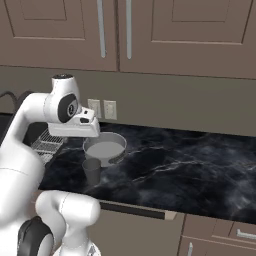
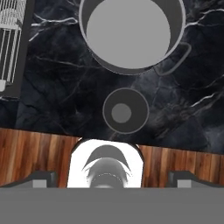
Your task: Place the pot in the left basin and the glass cup in the right basin of the sink.
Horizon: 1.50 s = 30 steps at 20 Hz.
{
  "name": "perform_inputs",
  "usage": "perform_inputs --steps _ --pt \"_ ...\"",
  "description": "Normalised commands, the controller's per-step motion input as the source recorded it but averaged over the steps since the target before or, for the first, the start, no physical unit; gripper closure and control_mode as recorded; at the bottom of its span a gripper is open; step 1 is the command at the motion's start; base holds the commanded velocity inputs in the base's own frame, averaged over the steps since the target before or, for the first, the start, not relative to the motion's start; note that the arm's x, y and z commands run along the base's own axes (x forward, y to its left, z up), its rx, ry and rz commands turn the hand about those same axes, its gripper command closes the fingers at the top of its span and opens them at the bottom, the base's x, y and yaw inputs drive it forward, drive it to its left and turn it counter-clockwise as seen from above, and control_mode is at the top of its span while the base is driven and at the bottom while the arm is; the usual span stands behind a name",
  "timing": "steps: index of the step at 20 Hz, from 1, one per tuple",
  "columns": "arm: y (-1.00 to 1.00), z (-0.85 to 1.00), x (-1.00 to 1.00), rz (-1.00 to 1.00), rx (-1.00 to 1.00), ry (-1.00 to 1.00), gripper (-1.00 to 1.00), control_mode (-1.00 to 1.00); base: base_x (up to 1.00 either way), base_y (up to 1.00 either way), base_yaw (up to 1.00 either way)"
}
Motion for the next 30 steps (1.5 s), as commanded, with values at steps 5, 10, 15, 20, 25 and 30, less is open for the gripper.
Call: perform_inputs --steps 5,10,15,20,25,30 --pt "0.05 -0.27 0.00 0.00 0.02 0.00 -1.00 -1.00 0.00 0.00 0.00" --pt "0.00 -0.19 0.20 0.00 0.00 -0.02 -1.00 -1.00 0.00 0.00 0.00" --pt "0.07 -0.31 0.14 0.00 0.00 -0.02 -1.00 -1.00 0.00 0.00 0.00" --pt "0.13 -0.36 0.19 0.00 0.00 -0.01 -1.00 -1.00 0.00 0.00 0.00" --pt "0.11 -0.36 0.15 0.00 0.00 0.00 -1.00 -1.00 0.00 0.00 0.00" --pt "0.00 -0.29 0.02 0.00 0.00 0.00 -1.00 -1.00 0.00 0.00 0.00"
